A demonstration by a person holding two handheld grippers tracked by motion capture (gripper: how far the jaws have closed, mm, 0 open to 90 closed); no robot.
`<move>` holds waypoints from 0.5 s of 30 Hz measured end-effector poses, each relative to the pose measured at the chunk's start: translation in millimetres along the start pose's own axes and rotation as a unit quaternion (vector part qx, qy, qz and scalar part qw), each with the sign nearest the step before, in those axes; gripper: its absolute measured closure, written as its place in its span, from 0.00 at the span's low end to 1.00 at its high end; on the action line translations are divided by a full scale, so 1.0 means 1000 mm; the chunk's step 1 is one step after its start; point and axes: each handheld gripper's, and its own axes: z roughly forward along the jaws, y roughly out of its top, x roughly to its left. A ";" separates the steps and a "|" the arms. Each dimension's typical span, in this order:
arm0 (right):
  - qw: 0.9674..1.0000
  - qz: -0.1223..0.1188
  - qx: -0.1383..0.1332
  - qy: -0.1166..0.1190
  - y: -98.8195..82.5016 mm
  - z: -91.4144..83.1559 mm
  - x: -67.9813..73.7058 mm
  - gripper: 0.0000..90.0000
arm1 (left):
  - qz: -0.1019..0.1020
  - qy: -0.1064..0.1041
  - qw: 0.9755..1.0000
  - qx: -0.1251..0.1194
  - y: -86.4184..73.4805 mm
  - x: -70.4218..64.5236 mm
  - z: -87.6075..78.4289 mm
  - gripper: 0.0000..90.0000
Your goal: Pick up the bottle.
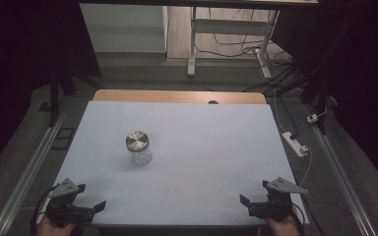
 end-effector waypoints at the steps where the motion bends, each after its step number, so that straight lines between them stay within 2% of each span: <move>1: 1.000 -0.003 0.002 0.002 0.000 0.000 0.001 0.00 | 0.000 0.000 1.000 0.000 0.000 0.000 0.000 0.00; 6: 1.000 -0.014 0.010 0.004 0.001 0.002 0.003 0.00 | 0.004 0.000 1.000 0.004 0.000 -0.001 0.001 0.00; 15: 1.000 -0.010 0.015 0.015 0.001 0.003 0.001 0.00 | 0.007 -0.007 1.000 0.013 0.001 -0.001 0.003 0.00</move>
